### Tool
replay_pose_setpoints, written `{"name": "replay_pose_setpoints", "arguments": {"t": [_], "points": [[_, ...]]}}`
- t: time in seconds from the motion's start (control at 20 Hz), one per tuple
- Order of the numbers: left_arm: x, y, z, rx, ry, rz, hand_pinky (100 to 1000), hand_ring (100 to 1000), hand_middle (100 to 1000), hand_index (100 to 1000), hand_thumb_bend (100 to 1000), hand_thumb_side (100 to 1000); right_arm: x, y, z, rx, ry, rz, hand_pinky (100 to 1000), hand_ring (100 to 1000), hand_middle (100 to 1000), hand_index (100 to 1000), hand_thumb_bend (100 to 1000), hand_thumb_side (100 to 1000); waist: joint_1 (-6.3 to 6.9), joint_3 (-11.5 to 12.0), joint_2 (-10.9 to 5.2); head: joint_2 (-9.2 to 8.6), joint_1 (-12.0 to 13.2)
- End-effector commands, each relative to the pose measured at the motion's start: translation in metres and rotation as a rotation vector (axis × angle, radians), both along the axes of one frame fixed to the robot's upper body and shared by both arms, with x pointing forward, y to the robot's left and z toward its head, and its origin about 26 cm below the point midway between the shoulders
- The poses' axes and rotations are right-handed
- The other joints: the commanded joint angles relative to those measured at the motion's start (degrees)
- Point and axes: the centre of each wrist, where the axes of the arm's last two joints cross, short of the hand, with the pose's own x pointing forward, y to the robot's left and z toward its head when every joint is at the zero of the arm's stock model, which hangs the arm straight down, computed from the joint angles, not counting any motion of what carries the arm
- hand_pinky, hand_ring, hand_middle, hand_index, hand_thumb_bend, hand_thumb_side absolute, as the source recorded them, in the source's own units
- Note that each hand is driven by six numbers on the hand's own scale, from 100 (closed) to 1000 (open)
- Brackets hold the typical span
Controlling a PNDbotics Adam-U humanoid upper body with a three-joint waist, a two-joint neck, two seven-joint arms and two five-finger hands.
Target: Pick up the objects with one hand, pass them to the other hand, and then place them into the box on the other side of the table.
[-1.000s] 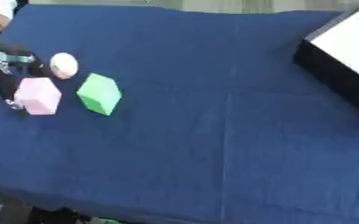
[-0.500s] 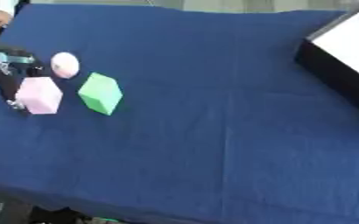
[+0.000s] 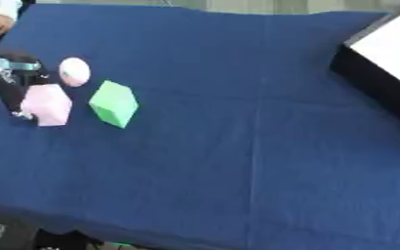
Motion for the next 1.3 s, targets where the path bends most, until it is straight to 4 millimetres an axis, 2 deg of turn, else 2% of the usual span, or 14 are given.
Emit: {"name": "replay_pose_setpoints", "arguments": {"t": [0.05, 0.45, 0.8, 1.0, 1.3], "points": [[-0.006, 0.01, 0.027, 0.0, -0.071, 0.013, 652, 602, 491, 510, 527, 100, -0.001, -0.002, 0.011, -0.036, -0.018, -0.003, 895, 1000, 834, 819, 100, 473, 0.18, 0.14, -1.12, 0.12, -0.23], [-0.017, 0.002, 0.058, -0.076, -0.197, -0.024, 622, 569, 462, 489, 435, 100, -0.002, -0.003, 0.012, -0.038, -0.023, -0.008, 895, 1000, 836, 819, 100, 477, -0.02, 0.4, -1.21, -0.7, -1.15], [-0.033, -0.023, 0.087, -0.196, -0.348, -0.11, 605, 548, 444, 479, 370, 100, 0.001, 0.001, 0.02, -0.043, -0.05, 0.022, 895, 1000, 839, 821, 100, 450, -0.23, 0.4, -1.03, -1.58, -2.7], [-0.039, -0.043, 0.09, -0.297, -0.411, -0.159, 598, 540, 436, 480, 335, 100, 0.007, 0.01, 0.037, -0.071, -0.098, 0.075, 895, 1000, 843, 826, 100, 396, -0.34, 0.37, -1.05, -1.91, -2.98], [-0.04, -0.076, 0.08, -0.473, -0.463, -0.202, 587, 527, 443, 477, 279, 100, 0.022, 0.031, 0.073, -0.155, -0.181, 0.21, 896, 1000, 849, 834, 100, 321, -0.64, 0.38, -1.43, -2.15, -3.54]]}}
